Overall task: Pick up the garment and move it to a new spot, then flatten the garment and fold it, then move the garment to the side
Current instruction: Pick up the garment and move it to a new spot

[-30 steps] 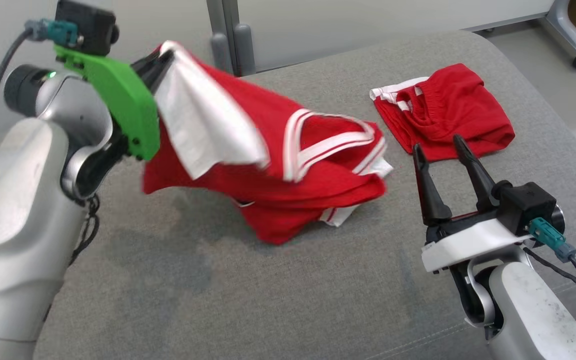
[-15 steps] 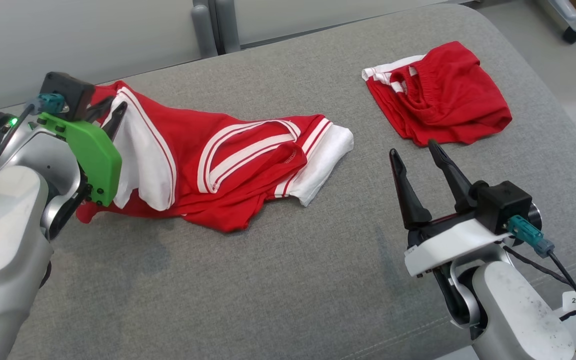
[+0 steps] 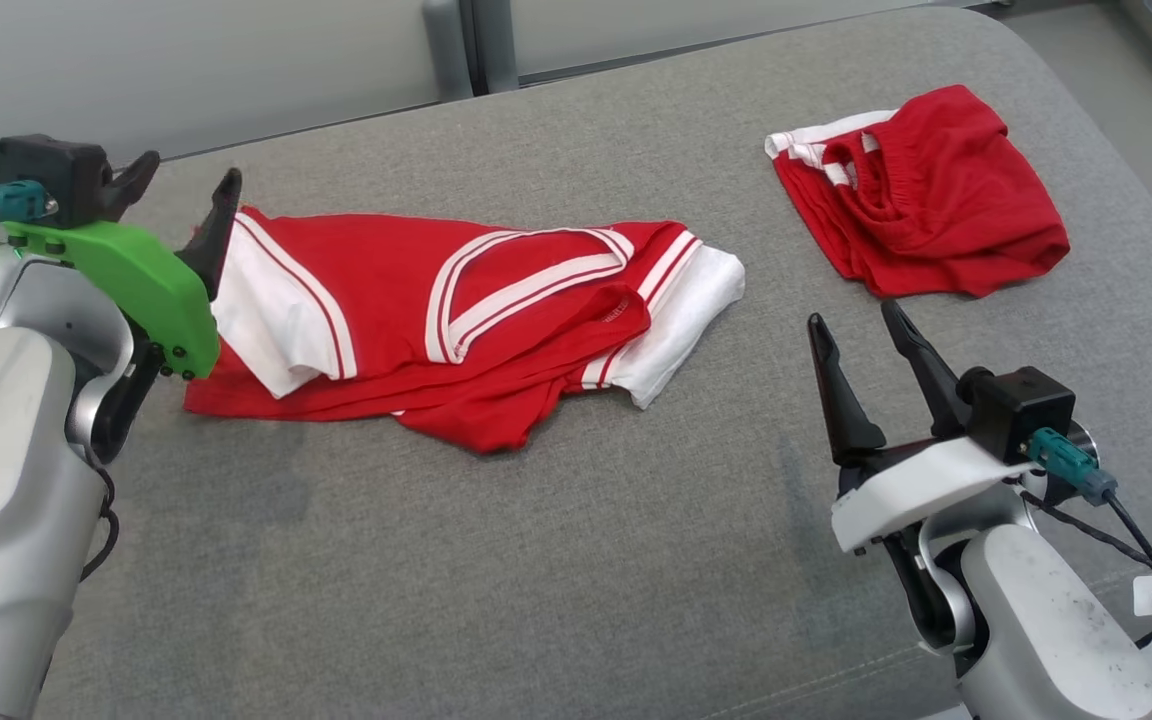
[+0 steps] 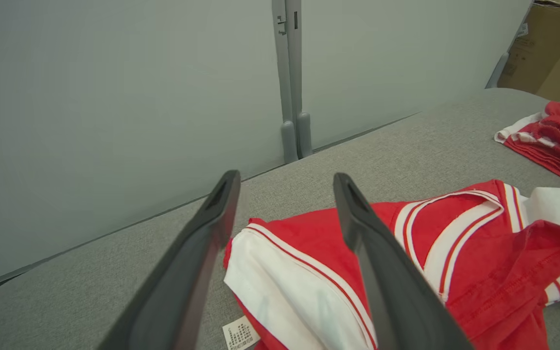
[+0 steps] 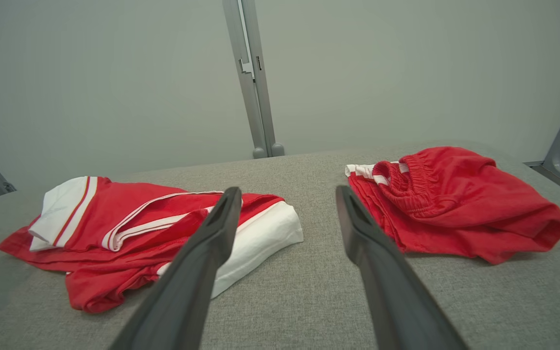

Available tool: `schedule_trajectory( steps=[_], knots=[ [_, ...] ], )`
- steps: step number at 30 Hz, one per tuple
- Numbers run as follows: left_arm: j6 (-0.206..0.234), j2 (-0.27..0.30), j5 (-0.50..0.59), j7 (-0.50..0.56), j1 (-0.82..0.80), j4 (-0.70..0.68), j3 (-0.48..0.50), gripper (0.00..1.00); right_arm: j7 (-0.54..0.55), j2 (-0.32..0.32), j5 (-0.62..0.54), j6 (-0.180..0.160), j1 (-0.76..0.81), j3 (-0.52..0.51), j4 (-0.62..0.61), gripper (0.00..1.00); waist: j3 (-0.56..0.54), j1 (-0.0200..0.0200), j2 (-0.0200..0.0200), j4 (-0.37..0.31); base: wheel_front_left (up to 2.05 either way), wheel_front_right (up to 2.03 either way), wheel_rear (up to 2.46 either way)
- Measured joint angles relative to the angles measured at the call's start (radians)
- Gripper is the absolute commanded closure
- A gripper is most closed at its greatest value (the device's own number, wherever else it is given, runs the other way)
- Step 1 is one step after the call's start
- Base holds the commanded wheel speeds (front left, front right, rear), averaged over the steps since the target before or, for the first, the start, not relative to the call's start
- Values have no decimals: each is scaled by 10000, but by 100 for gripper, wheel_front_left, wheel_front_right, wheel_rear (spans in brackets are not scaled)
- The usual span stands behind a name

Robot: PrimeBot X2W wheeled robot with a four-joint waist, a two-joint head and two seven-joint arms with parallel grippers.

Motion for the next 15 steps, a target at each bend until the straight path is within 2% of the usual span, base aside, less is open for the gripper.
schedule_trajectory(
  steps=[9,15],
  knots=[
    [23,-439,-251,-913,-147,-407,232,0,10,-366,140,2,-2,-320,972,0,-124,1,0,563,0,0,0],
    [23,-1145,-395,-1745,326,-1124,128,0,142,-780,146,82,-170,-506,1762,0,-228,0,0,1098,0,0,0]
  ],
)
